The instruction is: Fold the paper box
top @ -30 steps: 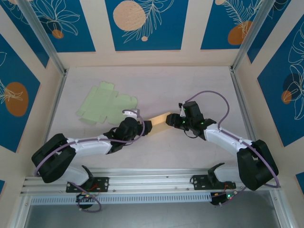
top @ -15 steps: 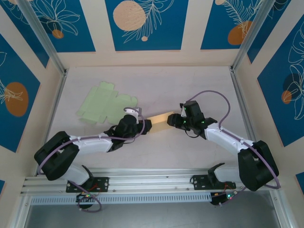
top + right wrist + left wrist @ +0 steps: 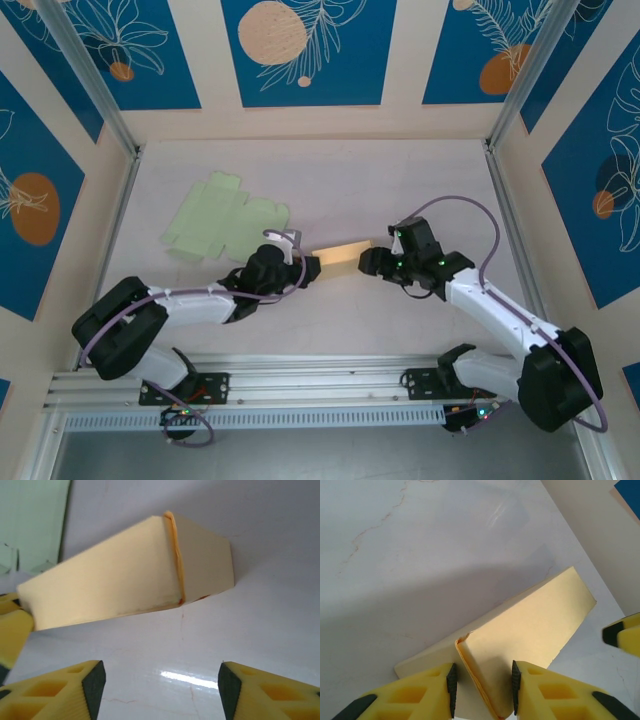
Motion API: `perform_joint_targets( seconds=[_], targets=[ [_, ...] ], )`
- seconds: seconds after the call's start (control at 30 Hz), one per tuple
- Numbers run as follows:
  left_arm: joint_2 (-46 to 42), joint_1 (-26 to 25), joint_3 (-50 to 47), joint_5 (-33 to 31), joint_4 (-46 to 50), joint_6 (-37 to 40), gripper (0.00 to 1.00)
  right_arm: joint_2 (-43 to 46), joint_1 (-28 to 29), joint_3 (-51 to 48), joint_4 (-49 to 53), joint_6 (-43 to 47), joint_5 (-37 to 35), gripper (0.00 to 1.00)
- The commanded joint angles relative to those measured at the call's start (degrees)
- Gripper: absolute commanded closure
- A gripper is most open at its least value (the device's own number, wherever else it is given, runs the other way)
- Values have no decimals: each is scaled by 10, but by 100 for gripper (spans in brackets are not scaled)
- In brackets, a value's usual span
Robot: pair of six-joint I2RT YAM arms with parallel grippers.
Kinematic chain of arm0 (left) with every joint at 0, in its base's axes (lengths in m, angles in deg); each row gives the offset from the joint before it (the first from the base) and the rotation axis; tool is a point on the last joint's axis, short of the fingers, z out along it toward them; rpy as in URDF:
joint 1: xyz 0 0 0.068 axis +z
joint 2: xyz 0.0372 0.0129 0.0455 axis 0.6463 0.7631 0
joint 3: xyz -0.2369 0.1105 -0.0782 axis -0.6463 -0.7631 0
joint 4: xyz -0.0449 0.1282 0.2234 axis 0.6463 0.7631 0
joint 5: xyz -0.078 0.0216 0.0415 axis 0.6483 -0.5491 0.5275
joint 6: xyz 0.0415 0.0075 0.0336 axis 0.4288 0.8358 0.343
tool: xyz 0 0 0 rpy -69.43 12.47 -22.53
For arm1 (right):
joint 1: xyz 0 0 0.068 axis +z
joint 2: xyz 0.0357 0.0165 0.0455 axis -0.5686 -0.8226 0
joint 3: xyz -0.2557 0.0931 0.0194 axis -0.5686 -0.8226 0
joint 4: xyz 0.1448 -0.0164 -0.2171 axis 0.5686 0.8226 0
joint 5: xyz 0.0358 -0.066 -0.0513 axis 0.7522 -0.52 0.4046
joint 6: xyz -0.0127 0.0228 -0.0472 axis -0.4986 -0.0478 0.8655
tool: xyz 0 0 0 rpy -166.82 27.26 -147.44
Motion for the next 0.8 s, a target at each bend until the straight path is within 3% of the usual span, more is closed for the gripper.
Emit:
perform_joint_targets(
  seconds=[0.0,0.2,0.4,0.77],
  targets=[
    [23,-6,-32,13,104,21,65,17,-23,42,30,14,24,31],
    [16,-9,-41,11,99,27,65,-34,-81,56,-4,47,117,30],
    [8,-17,-53,9,99,53,65,-62,-95,78,10,56,137,26],
    [14,-25,-53,2,94,66,65,-80,-125,18,-22,-27,196,19]
  ],
)
